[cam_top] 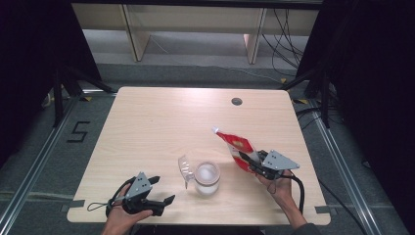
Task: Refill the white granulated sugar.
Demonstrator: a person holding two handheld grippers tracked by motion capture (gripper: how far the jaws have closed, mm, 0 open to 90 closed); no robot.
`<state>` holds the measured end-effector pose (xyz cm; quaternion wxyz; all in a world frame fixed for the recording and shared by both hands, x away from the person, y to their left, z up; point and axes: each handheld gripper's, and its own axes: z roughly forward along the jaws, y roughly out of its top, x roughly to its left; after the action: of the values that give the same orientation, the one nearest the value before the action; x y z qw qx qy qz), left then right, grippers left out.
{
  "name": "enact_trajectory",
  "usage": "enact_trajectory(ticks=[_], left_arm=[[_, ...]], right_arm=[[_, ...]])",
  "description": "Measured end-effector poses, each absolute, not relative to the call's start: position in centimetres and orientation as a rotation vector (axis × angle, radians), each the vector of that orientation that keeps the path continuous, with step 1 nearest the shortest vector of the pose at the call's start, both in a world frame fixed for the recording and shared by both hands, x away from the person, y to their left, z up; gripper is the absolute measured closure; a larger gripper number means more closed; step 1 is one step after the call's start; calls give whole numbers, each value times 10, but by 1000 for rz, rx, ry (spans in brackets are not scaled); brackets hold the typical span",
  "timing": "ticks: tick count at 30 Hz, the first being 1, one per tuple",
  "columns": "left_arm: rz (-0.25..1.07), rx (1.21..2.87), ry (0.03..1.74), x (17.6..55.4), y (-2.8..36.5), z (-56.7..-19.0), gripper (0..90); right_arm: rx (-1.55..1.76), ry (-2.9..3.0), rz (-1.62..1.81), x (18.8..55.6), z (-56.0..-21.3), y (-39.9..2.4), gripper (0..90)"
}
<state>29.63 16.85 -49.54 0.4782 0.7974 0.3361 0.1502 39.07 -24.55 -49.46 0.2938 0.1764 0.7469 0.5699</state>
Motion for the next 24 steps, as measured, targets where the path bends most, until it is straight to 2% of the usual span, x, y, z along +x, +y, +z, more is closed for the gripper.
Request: enact_trajectory(ticks=[15, 24], left_arm=[[367, 1954, 818, 296, 169, -495, 162], [372, 1956, 819, 296, 169, -495, 162]], right_arm=[[515, 1989, 1487, 393, -496, -251, 794], [575, 2001, 1460, 386, -497, -268, 783]])
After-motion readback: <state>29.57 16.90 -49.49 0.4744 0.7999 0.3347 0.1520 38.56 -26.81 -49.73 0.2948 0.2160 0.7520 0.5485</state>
